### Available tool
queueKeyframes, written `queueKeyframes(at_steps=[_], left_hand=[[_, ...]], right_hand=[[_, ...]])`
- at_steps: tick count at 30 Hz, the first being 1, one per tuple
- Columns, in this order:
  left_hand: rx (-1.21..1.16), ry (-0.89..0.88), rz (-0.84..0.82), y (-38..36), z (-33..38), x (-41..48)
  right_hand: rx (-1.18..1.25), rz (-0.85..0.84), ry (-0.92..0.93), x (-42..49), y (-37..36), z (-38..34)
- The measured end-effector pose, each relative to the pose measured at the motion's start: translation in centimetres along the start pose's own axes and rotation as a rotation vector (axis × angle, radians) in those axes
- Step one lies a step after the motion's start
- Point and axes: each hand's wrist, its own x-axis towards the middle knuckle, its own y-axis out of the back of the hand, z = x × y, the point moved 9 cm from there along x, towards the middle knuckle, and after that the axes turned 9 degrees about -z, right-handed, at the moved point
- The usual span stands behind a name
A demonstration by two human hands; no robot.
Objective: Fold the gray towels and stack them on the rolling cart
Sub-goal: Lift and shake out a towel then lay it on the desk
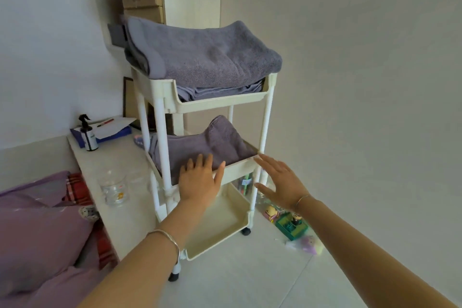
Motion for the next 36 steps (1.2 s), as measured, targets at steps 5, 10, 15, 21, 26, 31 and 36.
queueKeyframes(at_steps=[5,10,15,21,26,31,36], left_hand=[[-0.066,-0.26,-0.055,-0.8,7.1,-3.8],[-0.128,-0.507,-0.146,-2.4,16.4,-9.1],[-0.185,-0.77,-0.293,-4.8,27.1,-19.2],[-0.229,-1.039,-0.405,-7.1,37.2,-30.6],[-0.22,-1.177,-0.517,-9.6,43.9,-38.5],[-0.219,-1.185,-0.566,-12.0,49.7,-42.2],[-0.252,-1.095,-0.625,-14.6,55.0,-43.1]], right_hand=[[-0.017,0.045,-0.297,-10.4,1.6,3.4],[-0.009,0.118,-0.496,-21.9,2.5,4.3],[0.029,0.177,-0.789,-37.3,3.0,5.7],[0.039,0.231,-1.067,-53.5,3.4,6.5],[0.091,0.284,-1.221,-64.5,2.3,7.5],[0.252,0.376,-1.278,-70.8,1.4,10.9],[0.49,0.455,-1.291,-73.6,1.1,16.9]])
